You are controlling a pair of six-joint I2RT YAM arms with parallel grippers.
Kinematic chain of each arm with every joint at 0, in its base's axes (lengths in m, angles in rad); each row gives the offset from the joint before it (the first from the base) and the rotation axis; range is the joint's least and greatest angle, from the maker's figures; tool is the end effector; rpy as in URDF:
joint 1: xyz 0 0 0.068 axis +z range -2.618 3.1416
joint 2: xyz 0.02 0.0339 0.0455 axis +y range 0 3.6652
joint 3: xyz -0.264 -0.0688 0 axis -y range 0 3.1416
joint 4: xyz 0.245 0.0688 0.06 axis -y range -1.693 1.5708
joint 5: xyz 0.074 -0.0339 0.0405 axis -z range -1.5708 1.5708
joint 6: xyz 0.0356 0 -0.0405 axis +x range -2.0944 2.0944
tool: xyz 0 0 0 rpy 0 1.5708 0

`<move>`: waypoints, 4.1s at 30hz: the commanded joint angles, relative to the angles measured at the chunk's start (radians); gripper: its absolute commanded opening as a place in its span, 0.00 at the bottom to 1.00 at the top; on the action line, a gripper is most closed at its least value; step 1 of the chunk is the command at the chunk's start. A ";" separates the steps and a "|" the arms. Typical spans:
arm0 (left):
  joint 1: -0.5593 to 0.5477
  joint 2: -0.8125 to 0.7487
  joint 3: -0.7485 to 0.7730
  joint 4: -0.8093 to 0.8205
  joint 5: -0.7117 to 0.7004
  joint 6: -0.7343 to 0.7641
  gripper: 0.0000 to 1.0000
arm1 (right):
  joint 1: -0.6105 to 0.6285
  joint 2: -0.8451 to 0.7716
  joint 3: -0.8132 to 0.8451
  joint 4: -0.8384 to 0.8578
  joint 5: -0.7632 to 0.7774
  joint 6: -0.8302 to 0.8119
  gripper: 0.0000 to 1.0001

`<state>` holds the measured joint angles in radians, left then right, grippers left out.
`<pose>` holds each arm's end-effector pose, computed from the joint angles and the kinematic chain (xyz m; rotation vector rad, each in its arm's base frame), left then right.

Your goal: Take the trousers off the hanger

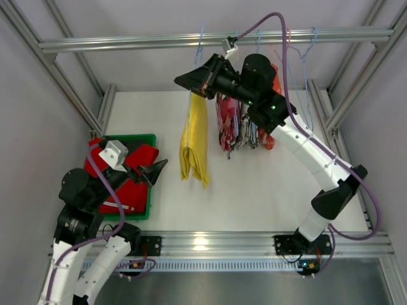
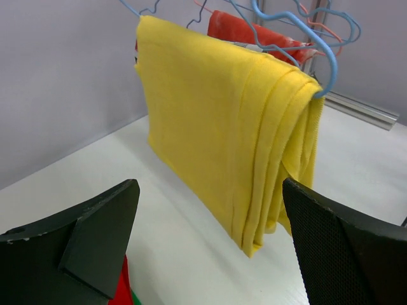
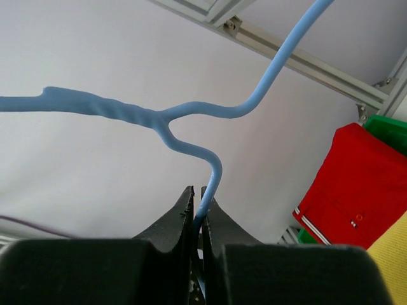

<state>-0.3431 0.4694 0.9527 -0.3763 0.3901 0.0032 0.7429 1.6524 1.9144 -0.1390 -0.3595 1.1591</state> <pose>0.0707 -0.0396 0.4113 0.5686 1.3847 -0.5599 0.2634 0.2589 0.5112 0.0093 1.7384 1.7478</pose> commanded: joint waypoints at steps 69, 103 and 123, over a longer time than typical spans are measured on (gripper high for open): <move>-0.166 0.339 -0.059 0.465 -0.352 0.027 0.28 | 0.044 0.047 0.149 0.125 0.037 0.062 0.00; 0.110 0.417 0.619 0.346 -0.295 -0.398 0.00 | 0.027 -0.128 -0.406 0.145 0.008 -0.429 0.00; 0.332 0.032 0.408 0.151 -0.635 0.070 0.00 | 0.038 -0.238 -0.488 0.112 -0.021 -0.512 0.00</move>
<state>-0.0177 0.5690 1.4136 -0.3378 -0.1677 -0.0826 0.7643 1.4830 1.4223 -0.0463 -0.3695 0.7040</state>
